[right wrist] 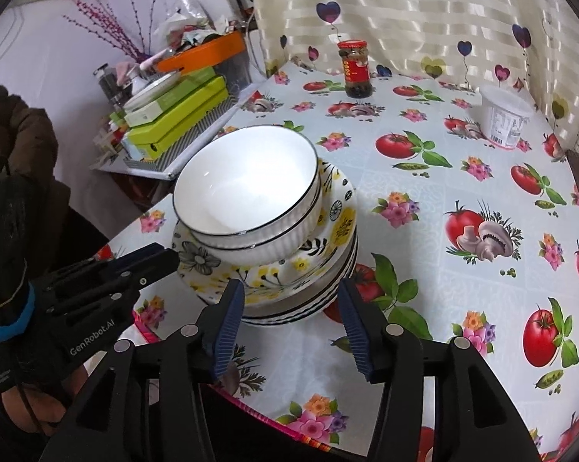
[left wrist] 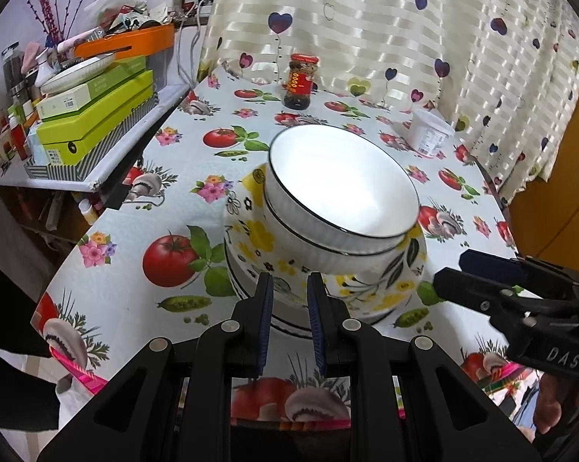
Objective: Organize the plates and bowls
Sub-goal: 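Level and lower the bowl stack onto the plates, then open both tools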
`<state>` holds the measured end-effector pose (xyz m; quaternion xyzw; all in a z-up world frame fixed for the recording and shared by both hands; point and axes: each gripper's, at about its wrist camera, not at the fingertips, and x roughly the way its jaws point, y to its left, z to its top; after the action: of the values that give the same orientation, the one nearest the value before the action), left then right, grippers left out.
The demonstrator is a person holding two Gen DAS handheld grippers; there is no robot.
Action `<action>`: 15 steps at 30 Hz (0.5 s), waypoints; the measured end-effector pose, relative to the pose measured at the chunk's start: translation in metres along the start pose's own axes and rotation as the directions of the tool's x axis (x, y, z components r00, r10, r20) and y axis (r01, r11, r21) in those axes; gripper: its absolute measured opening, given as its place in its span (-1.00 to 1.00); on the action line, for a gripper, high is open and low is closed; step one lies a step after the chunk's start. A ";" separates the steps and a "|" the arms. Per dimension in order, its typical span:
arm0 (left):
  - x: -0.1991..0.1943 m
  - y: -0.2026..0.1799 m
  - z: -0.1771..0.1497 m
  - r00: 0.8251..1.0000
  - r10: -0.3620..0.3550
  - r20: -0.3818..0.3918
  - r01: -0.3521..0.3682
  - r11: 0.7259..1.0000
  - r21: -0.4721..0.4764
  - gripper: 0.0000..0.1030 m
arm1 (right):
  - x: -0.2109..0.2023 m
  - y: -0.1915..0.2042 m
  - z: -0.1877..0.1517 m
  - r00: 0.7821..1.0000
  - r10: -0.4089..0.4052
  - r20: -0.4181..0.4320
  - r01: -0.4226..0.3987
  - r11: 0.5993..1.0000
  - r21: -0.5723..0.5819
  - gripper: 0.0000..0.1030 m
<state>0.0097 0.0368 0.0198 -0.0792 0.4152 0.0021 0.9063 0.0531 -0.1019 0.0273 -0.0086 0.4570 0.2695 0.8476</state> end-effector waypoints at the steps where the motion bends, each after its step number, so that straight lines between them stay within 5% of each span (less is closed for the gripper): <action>1: -0.001 -0.002 -0.001 1.000 0.001 0.001 -0.001 1.000 0.005 -0.64 | 0.000 0.002 -0.002 1.000 -0.003 0.001 0.003 1.000 -0.005 -0.01; 15: -0.003 -0.010 -0.012 1.000 0.005 0.000 -0.005 1.000 0.024 -0.64 | 0.004 0.018 -0.013 1.000 -0.027 0.000 0.027 0.999 -0.046 0.09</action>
<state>-0.0004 0.0254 0.0155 -0.0672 0.4152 -0.0009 0.9072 0.0365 -0.0885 0.0202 -0.0342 0.4507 0.2686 0.8506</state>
